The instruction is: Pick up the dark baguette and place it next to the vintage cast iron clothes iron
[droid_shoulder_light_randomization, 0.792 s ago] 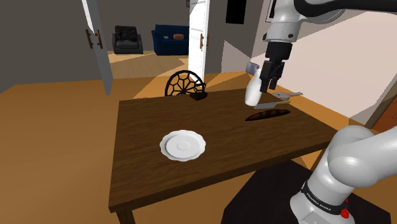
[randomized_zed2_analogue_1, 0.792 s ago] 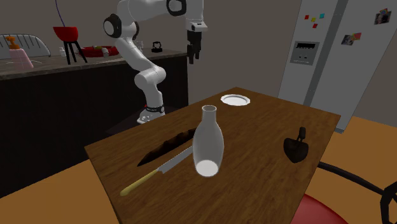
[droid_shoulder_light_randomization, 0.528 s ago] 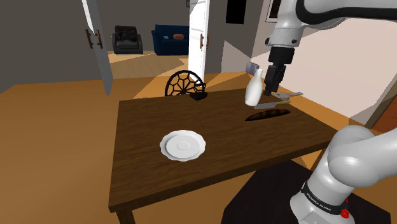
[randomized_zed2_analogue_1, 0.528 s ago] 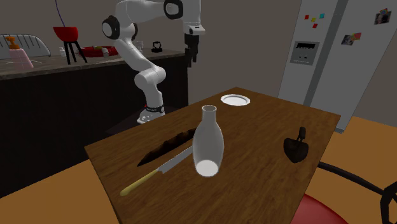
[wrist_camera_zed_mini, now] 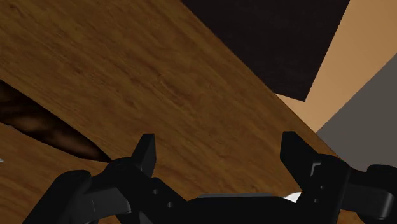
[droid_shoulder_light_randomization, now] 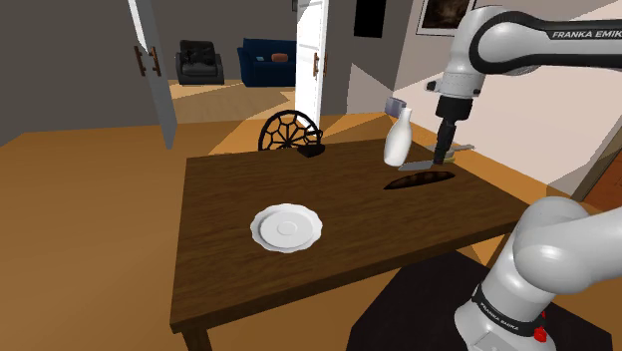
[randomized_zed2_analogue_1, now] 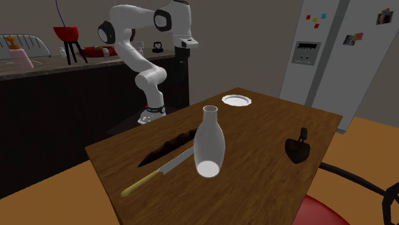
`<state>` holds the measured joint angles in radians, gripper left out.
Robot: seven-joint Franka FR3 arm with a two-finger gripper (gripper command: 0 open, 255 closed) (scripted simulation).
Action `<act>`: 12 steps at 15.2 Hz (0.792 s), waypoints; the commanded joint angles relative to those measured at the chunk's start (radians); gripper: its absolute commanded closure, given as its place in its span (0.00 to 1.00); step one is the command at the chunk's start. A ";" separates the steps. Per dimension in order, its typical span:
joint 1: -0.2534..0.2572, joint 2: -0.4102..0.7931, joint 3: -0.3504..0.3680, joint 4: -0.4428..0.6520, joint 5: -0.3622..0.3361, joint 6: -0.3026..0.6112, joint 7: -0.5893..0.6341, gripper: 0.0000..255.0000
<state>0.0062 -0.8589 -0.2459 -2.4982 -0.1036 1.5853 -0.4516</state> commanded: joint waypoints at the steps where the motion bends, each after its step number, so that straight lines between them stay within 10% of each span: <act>1: -0.003 -0.008 -0.049 -0.030 -0.050 0.032 -0.088 0.00; 12: 0.030 0.150 -0.375 -0.045 -0.276 0.296 -0.549 0.00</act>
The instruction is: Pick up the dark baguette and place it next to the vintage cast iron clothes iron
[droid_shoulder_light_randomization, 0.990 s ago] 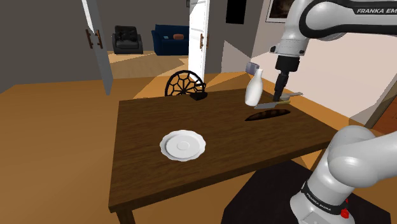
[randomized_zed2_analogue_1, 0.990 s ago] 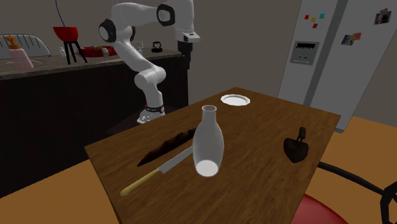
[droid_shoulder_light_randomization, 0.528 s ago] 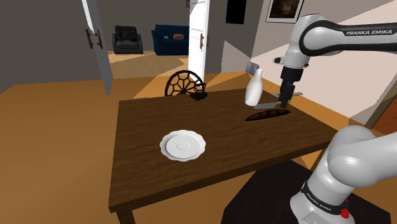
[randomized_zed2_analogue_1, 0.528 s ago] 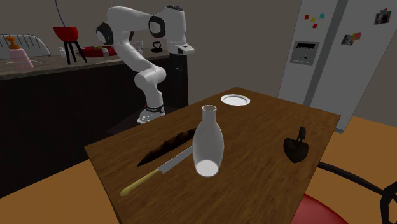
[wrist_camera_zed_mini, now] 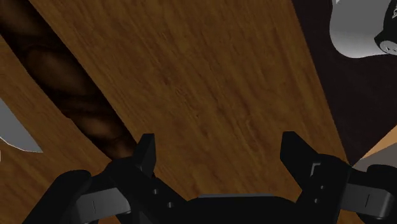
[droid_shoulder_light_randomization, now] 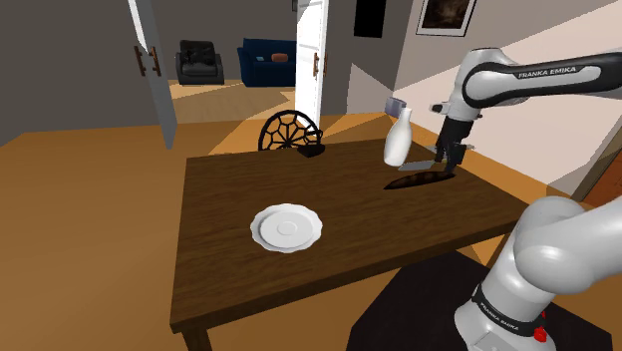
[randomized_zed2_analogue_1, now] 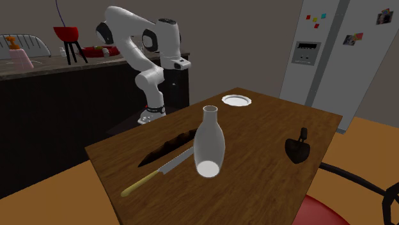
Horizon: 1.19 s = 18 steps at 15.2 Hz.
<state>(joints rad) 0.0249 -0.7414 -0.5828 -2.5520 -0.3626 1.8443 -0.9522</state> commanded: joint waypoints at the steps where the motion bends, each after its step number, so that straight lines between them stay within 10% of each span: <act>1: 0.022 0.059 -0.072 0.018 -0.029 0.065 -0.091 0.00; 8: 0.169 0.293 -0.335 0.126 -0.024 0.270 -0.408 0.00; 13: 0.384 0.530 -0.602 0.237 0.150 0.407 -0.712 0.00; 18: 0.452 0.619 -0.683 0.207 0.245 0.487 -0.783 0.00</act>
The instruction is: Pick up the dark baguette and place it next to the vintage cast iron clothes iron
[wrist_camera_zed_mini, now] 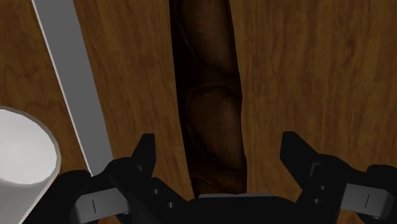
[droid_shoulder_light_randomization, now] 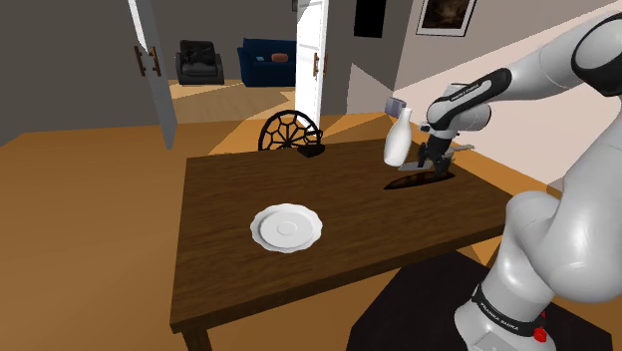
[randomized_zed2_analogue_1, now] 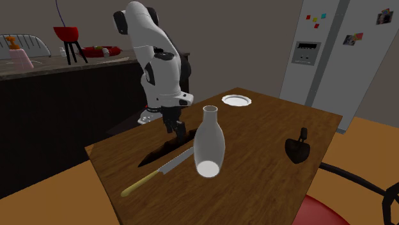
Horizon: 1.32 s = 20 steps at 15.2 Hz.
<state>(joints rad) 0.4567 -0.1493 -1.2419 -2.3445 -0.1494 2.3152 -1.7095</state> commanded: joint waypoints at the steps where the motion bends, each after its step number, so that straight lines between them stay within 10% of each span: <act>1: 0.038 0.051 -0.044 -0.005 0.062 0.032 -0.047 0.00; 11: 0.061 0.098 -0.069 -0.013 0.124 0.056 -0.093 0.00; 12: 0.061 0.098 -0.069 -0.013 0.124 0.056 -0.093 1.00; 20: 0.061 0.100 -0.069 -0.013 0.126 0.056 -0.094 1.00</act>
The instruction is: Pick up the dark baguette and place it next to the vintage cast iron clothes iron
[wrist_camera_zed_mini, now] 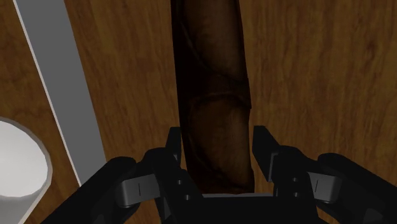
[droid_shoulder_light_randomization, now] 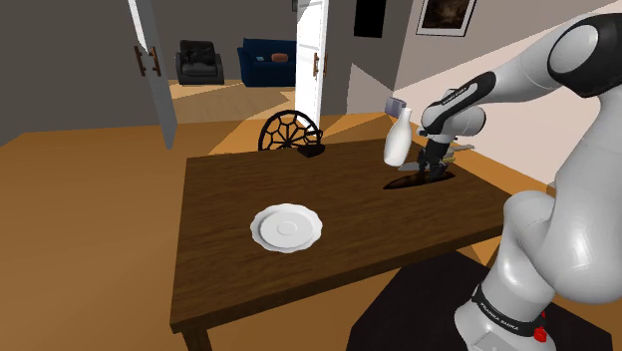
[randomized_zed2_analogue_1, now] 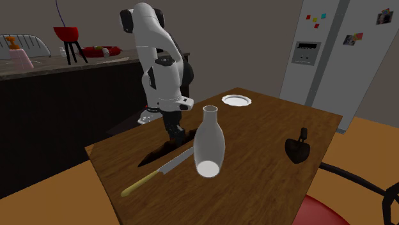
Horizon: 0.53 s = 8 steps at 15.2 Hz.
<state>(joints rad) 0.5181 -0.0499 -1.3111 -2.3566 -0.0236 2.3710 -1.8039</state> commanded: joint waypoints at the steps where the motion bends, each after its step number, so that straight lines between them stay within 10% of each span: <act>1: -0.001 -0.001 0.000 -0.001 -0.001 0.000 0.001 1.00; 8: -0.089 -0.151 0.107 0.041 -0.180 -0.111 0.135 1.00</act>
<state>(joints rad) 0.4448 -0.1796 -1.2233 -2.3203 -0.1797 2.2772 -1.6870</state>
